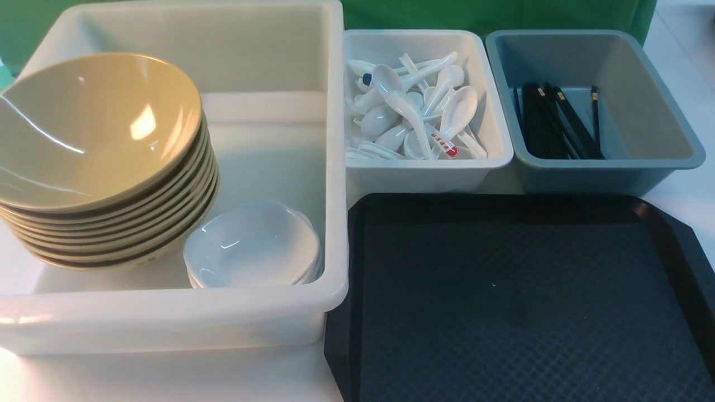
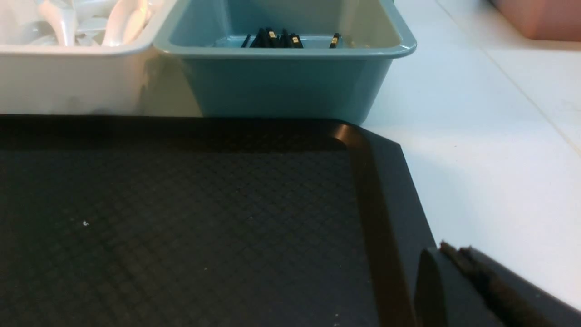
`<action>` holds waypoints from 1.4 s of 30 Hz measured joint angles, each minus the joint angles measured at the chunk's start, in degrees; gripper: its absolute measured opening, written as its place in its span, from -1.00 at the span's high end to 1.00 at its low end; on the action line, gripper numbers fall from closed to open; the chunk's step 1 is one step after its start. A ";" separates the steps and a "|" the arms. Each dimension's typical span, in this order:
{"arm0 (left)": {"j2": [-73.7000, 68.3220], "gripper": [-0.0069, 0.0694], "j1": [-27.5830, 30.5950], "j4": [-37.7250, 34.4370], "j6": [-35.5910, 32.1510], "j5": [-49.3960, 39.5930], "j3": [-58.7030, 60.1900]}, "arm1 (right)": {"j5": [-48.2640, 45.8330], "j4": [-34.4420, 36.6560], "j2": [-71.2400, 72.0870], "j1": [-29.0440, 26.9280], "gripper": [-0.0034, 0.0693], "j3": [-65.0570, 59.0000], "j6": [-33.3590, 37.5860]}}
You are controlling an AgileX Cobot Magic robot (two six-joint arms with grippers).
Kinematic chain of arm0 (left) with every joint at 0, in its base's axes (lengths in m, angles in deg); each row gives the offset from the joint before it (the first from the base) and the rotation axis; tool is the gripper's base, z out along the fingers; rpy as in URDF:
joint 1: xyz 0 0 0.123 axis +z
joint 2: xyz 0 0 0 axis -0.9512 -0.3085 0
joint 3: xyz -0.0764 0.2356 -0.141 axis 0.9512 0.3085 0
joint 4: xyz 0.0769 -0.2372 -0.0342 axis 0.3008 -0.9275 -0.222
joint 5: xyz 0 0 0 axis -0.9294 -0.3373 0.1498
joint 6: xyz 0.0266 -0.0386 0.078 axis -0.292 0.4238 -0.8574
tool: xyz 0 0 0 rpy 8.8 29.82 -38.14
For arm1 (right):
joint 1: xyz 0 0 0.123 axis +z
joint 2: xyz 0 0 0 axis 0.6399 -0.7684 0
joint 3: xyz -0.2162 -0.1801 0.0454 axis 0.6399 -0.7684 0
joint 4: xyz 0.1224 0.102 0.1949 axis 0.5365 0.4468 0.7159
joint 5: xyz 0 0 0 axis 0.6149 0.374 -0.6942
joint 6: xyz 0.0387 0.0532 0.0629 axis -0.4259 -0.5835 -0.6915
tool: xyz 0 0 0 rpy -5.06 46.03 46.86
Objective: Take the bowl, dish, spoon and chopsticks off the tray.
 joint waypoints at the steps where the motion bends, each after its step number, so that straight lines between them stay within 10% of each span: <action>1: 0.98 0.86 0.01 -1.08 -0.44 4.26 2.41 | 0.00 0.00 0.00 0.00 0.78 0.00 0.00; 12: 5.40 0.86 18.46 -16.13 -19.76 37.42 22.68 | 0.00 0.00 0.00 -0.07 0.78 0.00 0.00; 42: 5.40 0.86 19.83 -15.94 -16.22 27.11 25.46 | 0.00 0.00 0.00 -0.20 0.78 0.00 0.00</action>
